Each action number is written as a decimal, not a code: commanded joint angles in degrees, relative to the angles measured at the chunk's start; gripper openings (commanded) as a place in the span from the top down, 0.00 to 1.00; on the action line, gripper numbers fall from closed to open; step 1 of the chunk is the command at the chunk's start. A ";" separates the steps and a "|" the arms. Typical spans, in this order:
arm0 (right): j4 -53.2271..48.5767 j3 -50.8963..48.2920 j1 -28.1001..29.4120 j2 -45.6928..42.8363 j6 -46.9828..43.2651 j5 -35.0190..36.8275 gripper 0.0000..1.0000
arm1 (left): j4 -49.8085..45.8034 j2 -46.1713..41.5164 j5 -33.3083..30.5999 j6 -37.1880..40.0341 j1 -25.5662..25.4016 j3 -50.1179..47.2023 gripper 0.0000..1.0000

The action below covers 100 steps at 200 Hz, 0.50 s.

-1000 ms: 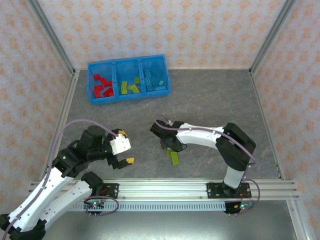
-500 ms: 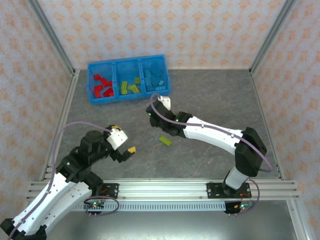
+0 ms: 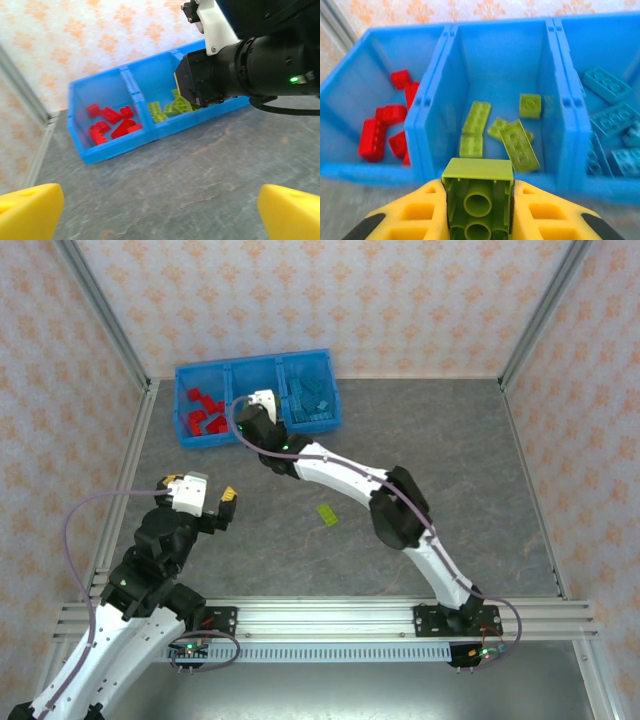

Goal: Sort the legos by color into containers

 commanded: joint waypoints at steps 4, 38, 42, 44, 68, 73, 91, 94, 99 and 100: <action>-4.76 16.31 -2.73 9.39 -2.86 1.76 0.71 | 2.17 -0.87 -5.94 -1.23 0.85 -0.85 0.00; 0.96 27.26 -5.09 19.43 -4.70 -2.77 0.64 | 3.28 -0.89 -3.75 -1.10 0.96 -1.65 0.00; 2.66 27.32 -5.17 20.12 -5.30 -3.24 0.62 | 3.40 -0.85 -3.51 -1.00 0.96 -1.74 0.00; 3.38 27.43 -5.22 20.41 -5.60 -3.56 0.60 | 3.42 -0.79 -3.38 -0.93 0.96 -1.79 0.00; 4.72 34.02 -5.69 24.44 -7.36 -5.53 0.39 | 3.52 -0.52 -3.03 -0.73 0.96 -1.93 0.00; 4.56 34.77 -5.71 24.57 -7.51 -5.76 0.38 | 3.64 -0.49 -2.96 -0.73 0.98 -2.01 0.00; 3.17 34.42 -5.71 22.31 -7.17 -8.00 0.36 | 4.38 -0.31 -2.97 -0.88 1.03 -2.40 0.00; 2.64 34.24 -5.75 21.66 -6.74 -8.34 0.36 | 4.50 -0.31 -3.01 -0.91 0.99 -2.49 0.00; 1.70 33.66 -5.71 20.45 -6.07 -9.03 0.36 | 4.79 -0.18 -3.12 -1.04 1.04 -2.61 0.00; 1.60 33.53 -5.71 20.23 -5.86 -9.24 0.36 | 4.86 -0.15 -3.12 -1.02 1.04 -2.66 0.00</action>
